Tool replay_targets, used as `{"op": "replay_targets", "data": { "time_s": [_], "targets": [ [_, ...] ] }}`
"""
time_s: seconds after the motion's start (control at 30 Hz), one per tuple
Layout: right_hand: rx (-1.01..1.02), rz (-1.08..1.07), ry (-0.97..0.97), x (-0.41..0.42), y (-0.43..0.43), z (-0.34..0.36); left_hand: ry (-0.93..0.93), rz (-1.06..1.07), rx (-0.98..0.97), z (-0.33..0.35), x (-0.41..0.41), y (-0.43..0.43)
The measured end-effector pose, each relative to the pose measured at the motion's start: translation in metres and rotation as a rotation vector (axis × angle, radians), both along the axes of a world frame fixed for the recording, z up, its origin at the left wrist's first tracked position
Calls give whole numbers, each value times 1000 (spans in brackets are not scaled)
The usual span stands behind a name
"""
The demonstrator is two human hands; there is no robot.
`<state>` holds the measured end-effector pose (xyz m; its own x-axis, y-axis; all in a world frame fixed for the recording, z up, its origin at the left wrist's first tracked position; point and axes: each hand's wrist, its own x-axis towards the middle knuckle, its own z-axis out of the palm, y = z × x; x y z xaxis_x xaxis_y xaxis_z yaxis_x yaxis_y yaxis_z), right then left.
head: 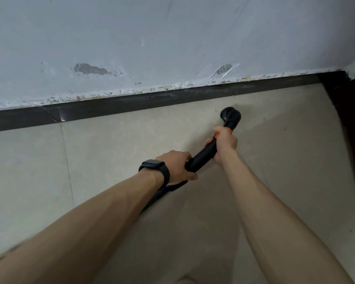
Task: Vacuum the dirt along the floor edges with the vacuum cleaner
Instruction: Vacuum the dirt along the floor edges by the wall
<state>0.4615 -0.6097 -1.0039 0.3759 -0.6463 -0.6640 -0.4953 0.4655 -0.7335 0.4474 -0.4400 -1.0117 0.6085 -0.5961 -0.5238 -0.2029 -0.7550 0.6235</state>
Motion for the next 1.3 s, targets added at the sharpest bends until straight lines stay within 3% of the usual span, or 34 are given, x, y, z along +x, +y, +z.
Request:
{"op": "replay_targets", "data": {
  "time_s": [0.2,0.63,0.83,0.97,1.2,1.3],
  "targets": [
    [74,60,-64,11,20,1,83,26,6,5,10,18],
    [260,168,-102,-5,106,0,488,-213,299,30,31,82],
    [188,-67,-100,-4,45,23,440,-83,146,63,28,45],
    [144,-214,-125,-16,-25,57,289,-138,45,94,16,-5],
    [49,-288,-257,-32,-129,138,-4,-203,-192,150,-14,-96],
    [70,-325,-332,-36,-166,162,-40,-210,-260,171,-9,-135]
  ]
}}
